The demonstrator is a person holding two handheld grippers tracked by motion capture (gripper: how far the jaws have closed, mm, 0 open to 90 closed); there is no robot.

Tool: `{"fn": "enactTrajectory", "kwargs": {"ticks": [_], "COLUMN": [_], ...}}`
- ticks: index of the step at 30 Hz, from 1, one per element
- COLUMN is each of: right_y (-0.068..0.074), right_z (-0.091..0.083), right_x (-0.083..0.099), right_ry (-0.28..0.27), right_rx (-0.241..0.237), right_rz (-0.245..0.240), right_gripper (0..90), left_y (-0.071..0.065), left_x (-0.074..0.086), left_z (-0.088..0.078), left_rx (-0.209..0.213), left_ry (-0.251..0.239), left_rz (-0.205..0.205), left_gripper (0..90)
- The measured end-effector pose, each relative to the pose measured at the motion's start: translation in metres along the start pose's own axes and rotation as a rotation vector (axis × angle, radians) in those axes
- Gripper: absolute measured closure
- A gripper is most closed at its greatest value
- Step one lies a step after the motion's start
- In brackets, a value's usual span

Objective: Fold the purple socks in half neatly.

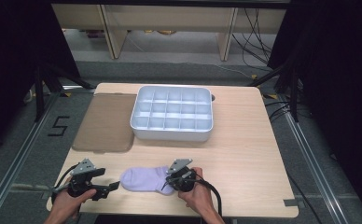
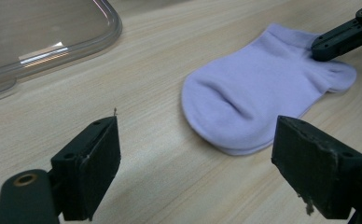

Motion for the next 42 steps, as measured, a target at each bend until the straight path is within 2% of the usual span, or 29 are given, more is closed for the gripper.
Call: {"fn": "enactTrajectory", "kwargs": {"ticks": [4, 6, 8, 9, 11, 12, 13, 18, 20, 21, 23, 24, 25, 26, 28, 29, 30, 31, 33, 35, 36, 37, 38, 39, 40, 41, 42], "right_y": [-0.007, -0.011, -0.016, -0.02, -0.023, -0.025, -0.029, -0.033, -0.036, -0.036, -0.036, -0.036, -0.036, -0.036, -0.037, -0.037, -0.038, -0.037, -0.038, -0.04, -0.04, -0.039, -0.04, -0.04, -0.041, -0.042, -0.041], "right_z": [-0.005, -0.01, -0.013, -0.017, -0.019, -0.021, -0.024, -0.028, -0.027, -0.027, -0.027, -0.028, -0.028, -0.028, -0.028, -0.028, -0.029, -0.03, -0.03, -0.032, -0.034, -0.033, -0.035, -0.034, -0.033, -0.033, -0.034], "right_x": [0.008, 0.013, 0.019, 0.024, 0.026, 0.028, 0.033, 0.038, 0.039, 0.039, 0.04, 0.04, 0.04, 0.04, 0.041, 0.042, 0.042, 0.043, 0.044, 0.046, 0.047, 0.047, 0.048, 0.048, 0.049, 0.049, 0.049], "right_ry": [-0.001, 0.01, 0.015, 0.011, 0.019, 0.019, 0.031, 0.034, 0.029, 0.014, 0.016, 0.027, 0.027, 0.027, 0.041, 0.026, 0.032, 0.028, 0.028, 0.032, 0.043, 0.032, 0.048, 0.035, 0.021, 0.024, 0.024], "right_rx": [0.011, 0.019, 0.017, 0.023, 0.021, 0.021, 0.041, 0.043, 0.049, 0.049, 0.055, 0.042, 0.042, 0.041, 0.058, 0.053, 0.045, 0.054, 0.062, 0.054, 0.063, 0.064, 0.065, 0.05, 0.06, 0.062, 0.06], "right_rz": [0.009, 0.014, 0.003, 0.024, 0.017, 0.016, 0.037, 0.038, 0.023, 0.026, 0.028, 0.023, 0.023, 0.024, 0.03, 0.029, 0.029, 0.044, 0.042, 0.033, 0.048, 0.059, 0.057, 0.064, 0.047, 0.053, 0.054], "right_gripper": [90.0, 90.0, 90.0, 90.0, 90.0, 90.0, 90.0, 90.0, 90.0, 90.0, 90.0, 90.0, 90.0, 90.0, 90.0, 90.0, 90.0, 90.0, 90.0, 90.0, 90.0, 90.0, 90.0, 90.0, 90.0, 90.0, 90.0], "left_y": [-0.001, -0.001, -0.002, -0.005, -0.006, -0.006, -0.009, -0.017, -0.021, -0.022, -0.022, -0.024, -0.024, -0.023, -0.026, -0.027, -0.028, -0.028, -0.029, -0.033, -0.033, -0.034, -0.035, -0.035, -0.036, -0.035, -0.035], "left_x": [0.0, 0.001, 0.001, 0.0, 0.0, 0.0, -0.001, -0.004, -0.006, -0.008, -0.01, -0.012, -0.012, -0.013, -0.015, -0.015, -0.016, -0.017, -0.02, -0.021, -0.022, -0.022, -0.022, -0.022, -0.023, -0.023, -0.024], "left_z": [0.001, 0.002, 0.004, 0.006, 0.008, 0.008, 0.012, 0.022, 0.028, 0.032, 0.036, 0.041, 0.041, 0.044, 0.051, 0.053, 0.055, 0.057, 0.061, 0.066, 0.067, 0.069, 0.072, 0.073, 0.076, 0.077, 0.078], "left_rx": [-0.008, -0.002, -0.006, 0.009, 0.015, 0.02, 0.03, 0.055, 0.069, 0.075, 0.07, 0.074, 0.074, 0.073, 0.076, 0.079, 0.076, 0.082, 0.086, 0.083, 0.084, 0.084, 0.073, 0.074, 0.07, 0.063, 0.054], "left_ry": [-0.007, 0.008, 0.002, 0.012, 0.014, 0.028, 0.029, 0.027, 0.034, 0.061, 0.08, 0.052, 0.052, 0.089, 0.083, 0.085, 0.097, 0.101, 0.13, 0.126, 0.16, 0.166, 0.177, 0.185, 0.177, 0.189, 0.194], "left_rz": [-0.005, -0.004, -0.002, 0.008, 0.011, 0.026, 0.014, 0.017, 0.035, 0.053, 0.067, 0.047, 0.047, 0.069, 0.06, 0.061, 0.06, 0.074, 0.103, 0.095, 0.128, 0.129, 0.128, 0.136, 0.143, 0.152, 0.184], "left_gripper": [14.8, 14.8, 14.9, 15.2, 15.4, 15.4, 17.3, 21.2, 21.9, 23.4, 25.2, 26.6, 26.9, 26.9, 29.9, 30.3, 30.4, 31.7, 34.1, 35.7, 36.2, 36.4, 36.7, 37.9, 39.1, 41.2, 46.5]}}
Point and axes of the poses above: each handheld gripper's, and its own axes: z roughly forward along the jaws, x roughly out of its underside, y roughly to its left, the point moved 4 cm from there along z, roughly forward along the jaws, and after that the axes turned 15 degrees about x, right-handed, at the moved point
